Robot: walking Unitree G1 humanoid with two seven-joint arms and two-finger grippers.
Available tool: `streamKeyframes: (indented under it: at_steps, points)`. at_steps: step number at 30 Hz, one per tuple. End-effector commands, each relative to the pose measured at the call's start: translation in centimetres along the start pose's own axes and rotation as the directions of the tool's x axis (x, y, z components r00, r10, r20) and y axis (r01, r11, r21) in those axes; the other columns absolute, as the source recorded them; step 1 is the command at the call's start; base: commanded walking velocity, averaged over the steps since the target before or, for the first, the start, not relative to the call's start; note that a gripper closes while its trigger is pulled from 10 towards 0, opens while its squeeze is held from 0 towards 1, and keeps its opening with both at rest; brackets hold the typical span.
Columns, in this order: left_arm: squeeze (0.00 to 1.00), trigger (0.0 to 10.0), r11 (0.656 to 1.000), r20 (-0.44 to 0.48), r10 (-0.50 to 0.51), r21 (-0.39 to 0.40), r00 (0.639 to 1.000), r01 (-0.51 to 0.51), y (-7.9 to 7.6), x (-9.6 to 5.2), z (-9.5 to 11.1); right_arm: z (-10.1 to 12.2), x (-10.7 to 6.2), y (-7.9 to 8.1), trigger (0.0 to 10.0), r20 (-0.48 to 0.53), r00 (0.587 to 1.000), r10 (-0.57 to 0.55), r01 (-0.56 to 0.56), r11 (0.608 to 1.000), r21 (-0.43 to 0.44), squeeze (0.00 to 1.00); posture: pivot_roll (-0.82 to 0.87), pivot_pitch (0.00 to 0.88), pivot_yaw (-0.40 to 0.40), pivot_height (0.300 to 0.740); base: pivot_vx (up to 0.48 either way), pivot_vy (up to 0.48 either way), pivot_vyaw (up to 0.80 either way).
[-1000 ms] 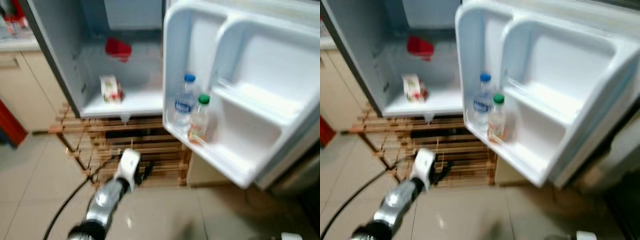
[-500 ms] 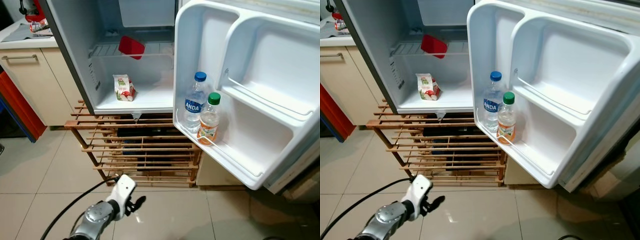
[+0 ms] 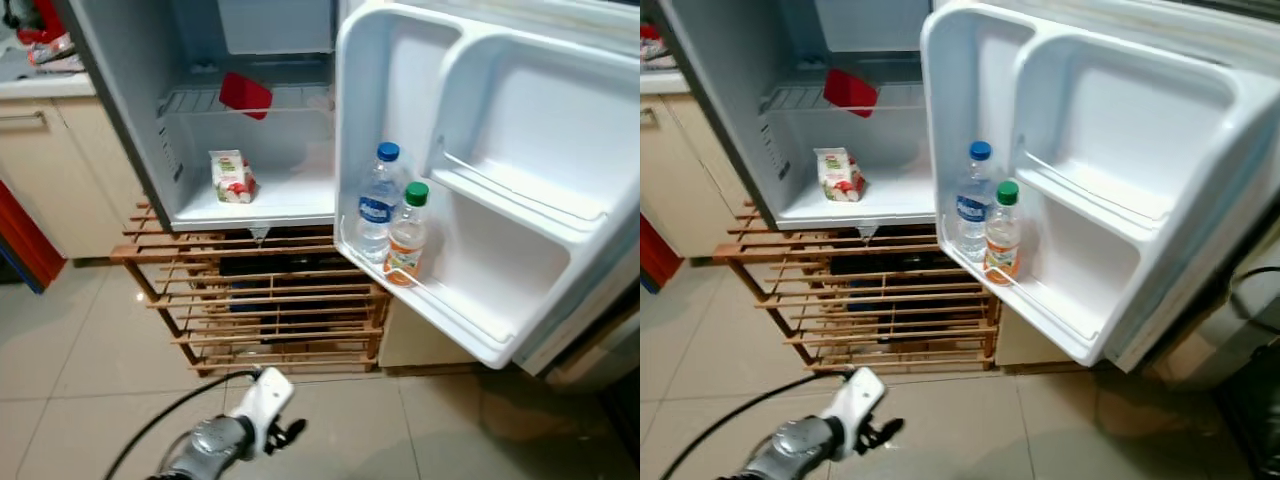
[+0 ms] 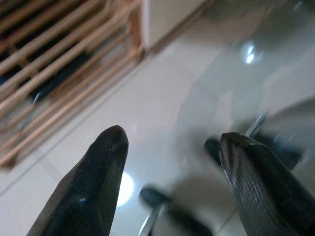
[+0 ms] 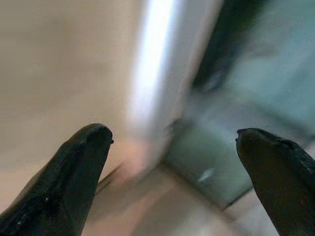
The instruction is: Restocking fridge
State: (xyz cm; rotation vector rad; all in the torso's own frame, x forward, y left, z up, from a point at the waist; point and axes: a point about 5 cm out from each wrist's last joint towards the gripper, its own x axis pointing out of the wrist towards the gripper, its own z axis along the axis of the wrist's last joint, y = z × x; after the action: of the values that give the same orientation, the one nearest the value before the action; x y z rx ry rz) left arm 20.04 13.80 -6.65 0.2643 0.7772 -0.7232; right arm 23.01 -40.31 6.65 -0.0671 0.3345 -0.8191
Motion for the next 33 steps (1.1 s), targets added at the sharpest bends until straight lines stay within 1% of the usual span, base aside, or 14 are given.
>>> streamKeyframes:
  at_steps: [1,3,6,13,16,19,22,23,26,27,28,29,32,33]
  points:
    - [0.00,10.0,1.000,-0.033,0.018,-0.011,0.999,-0.018,0.5,-0.3,-0.5,1.0,0.1,1.8,10.0,0.040,0.994,0.099,-0.099,0.995,0.005,0.00,-0.13,0.000,0.068,0.740,0.000,0.000,0.00]
    - [0.00,10.0,1.000,-0.042,0.018,-0.018,0.999,-0.019,0.5,-0.3,-0.7,0.8,-0.1,2.5,10.0,0.039,0.990,0.136,-0.136,0.991,0.005,0.00,-0.13,0.000,0.068,0.740,0.000,0.000,0.00]
    - [0.00,10.0,0.998,-0.074,0.026,-0.060,0.997,-0.030,0.2,-0.3,-1.4,0.0,-1.5,6.0,10.0,0.081,0.954,0.289,-0.288,0.957,-0.019,0.00,-0.13,0.000,0.069,0.740,0.000,0.000,0.00]
    - [0.00,10.0,0.993,-0.054,0.028,-0.109,0.998,-0.034,0.0,-0.2,-1.3,0.0,-3.0,8.6,10.0,0.134,0.912,0.386,-0.389,0.921,-0.006,0.00,-0.14,0.000,0.074,0.740,0.000,0.000,0.00]
    - [0.00,10.0,0.994,-0.075,0.021,-0.109,0.997,-0.029,-0.1,-0.4,-1.8,0.7,-4.5,11.4,10.0,0.173,0.855,0.489,-0.498,0.867,0.012,0.00,-0.13,0.000,0.075,0.740,0.000,0.000,0.00]
    - [0.00,10.0,0.994,-0.091,0.023,-0.102,0.996,-0.032,-0.1,-0.5,-2.1,0.8,-5.0,12.0,10.0,0.180,0.839,0.513,-0.524,0.851,0.018,0.00,-0.13,0.000,0.075,0.740,0.000,0.000,0.00]
    - [0.00,10.0,0.993,-0.186,0.015,-0.112,0.982,-0.037,-0.5,-1.0,-3.9,1.8,-7.6,15.3,10.0,0.210,0.727,0.654,-0.670,0.742,0.008,0.00,-0.12,0.000,0.074,0.740,0.000,0.000,0.00]
    - [0.00,10.0,0.993,-0.186,0.015,-0.112,0.982,-0.037,-0.5,-1.0,-3.9,1.8,-7.6,15.3,10.0,0.210,0.727,0.654,-0.670,0.742,0.008,0.00,-0.12,0.000,0.074,0.740,0.000,0.000,0.00]
    - [0.00,10.0,0.987,-0.298,0.034,-0.141,0.954,-0.079,-0.8,-1.5,-5.6,3.9,-10.8,18.6,10.0,0.256,0.539,0.802,-0.824,0.566,-0.037,0.00,-0.11,0.000,0.084,0.740,0.000,0.000,0.00]
    - [0.00,10.0,0.987,-0.298,0.034,-0.141,0.954,-0.079,-0.8,-1.5,-5.6,3.9,-10.8,18.6,10.0,0.256,0.539,0.802,-0.824,0.566,-0.037,0.00,-0.11,0.000,0.084,0.740,0.000,0.000,0.00]
    - [0.00,10.0,0.973,-0.323,0.052,-0.198,0.945,-0.121,-0.7,-1.6,-5.8,5.7,-12.9,20.4,10.0,0.279,0.403,0.872,-0.895,0.439,-0.078,0.00,-0.10,0.000,0.092,0.740,0.000,0.000,0.00]
    - [0.00,10.0,0.973,-0.323,0.052,-0.198,0.945,-0.121,-0.7,-1.6,-5.8,5.7,-12.9,20.4,10.0,0.279,0.403,0.872,-0.895,0.439,-0.078,0.00,-0.10,0.000,0.092,0.740,0.000,0.000,0.00]
    - [0.00,10.0,0.963,-0.340,0.062,-0.227,0.938,-0.146,-0.6,-1.6,-5.9,7.8,-17.3,22.9,10.0,0.286,0.166,0.944,-0.969,0.209,-0.129,0.00,-0.10,0.000,0.094,0.740,0.000,0.000,0.00]
    - [0.00,10.0,0.963,-0.340,0.062,-0.227,0.938,-0.146,-0.6,-1.6,-5.9,7.8,-17.3,22.9,10.0,0.286,0.166,0.944,-0.969,0.209,-0.129,0.00,-0.10,0.000,0.094,0.740,0.000,0.000,0.00]
